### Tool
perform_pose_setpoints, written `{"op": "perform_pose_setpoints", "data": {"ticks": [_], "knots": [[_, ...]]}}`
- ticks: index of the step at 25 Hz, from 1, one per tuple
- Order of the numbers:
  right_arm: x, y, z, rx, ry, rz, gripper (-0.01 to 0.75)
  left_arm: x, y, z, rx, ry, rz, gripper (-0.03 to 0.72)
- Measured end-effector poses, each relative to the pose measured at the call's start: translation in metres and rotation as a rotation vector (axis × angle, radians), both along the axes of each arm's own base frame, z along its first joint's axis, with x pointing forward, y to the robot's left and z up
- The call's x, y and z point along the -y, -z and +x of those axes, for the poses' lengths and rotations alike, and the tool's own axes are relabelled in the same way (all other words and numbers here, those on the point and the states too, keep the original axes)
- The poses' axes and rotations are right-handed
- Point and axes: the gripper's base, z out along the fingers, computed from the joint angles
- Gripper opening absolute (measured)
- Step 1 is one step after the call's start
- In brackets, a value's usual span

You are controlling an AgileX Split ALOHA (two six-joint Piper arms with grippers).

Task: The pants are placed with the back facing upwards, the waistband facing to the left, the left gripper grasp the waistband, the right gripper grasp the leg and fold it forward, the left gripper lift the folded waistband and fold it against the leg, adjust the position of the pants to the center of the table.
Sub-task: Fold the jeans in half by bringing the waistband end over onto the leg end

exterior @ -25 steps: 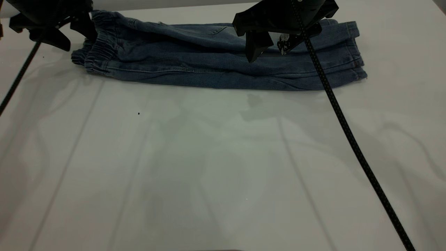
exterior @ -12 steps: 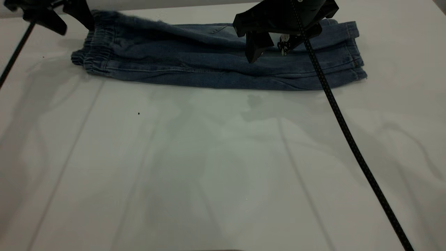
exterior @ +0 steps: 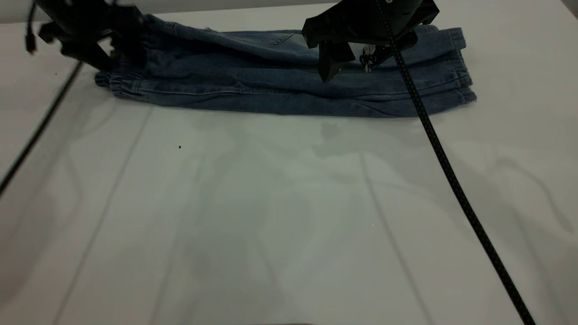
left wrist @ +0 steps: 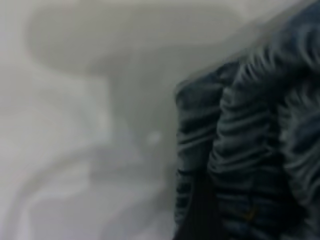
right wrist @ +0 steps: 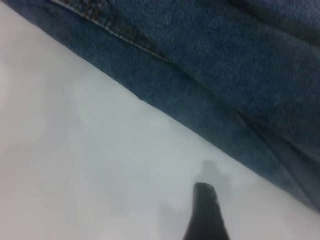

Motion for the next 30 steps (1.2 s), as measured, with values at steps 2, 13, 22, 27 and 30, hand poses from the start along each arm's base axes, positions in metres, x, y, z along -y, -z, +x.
{"op": "perform_pose_setpoints", "data": {"ticks": [2,13,22,27,30], "knots": [[0.000,0.000,0.000,-0.001,0.000,0.000,0.433,0.001,0.004,0.001,0.004,0.005,0.005,0.508],[-0.002,-0.004,0.006,0.069,0.039,0.051,0.433,0.000,0.012,0.003,0.019,0.034,0.044,0.321],[-0.026,-0.004,0.007,0.193,0.029,0.103,0.432,0.008,0.006,0.010,0.030,0.033,0.003,0.083],[-0.050,0.017,0.009,0.197,-0.004,0.107,0.425,0.027,-0.004,0.017,0.038,0.086,0.000,0.082],[-0.062,0.026,0.019,0.185,-0.029,0.104,0.425,0.035,-0.011,0.019,0.044,0.107,-0.003,0.082]]}}
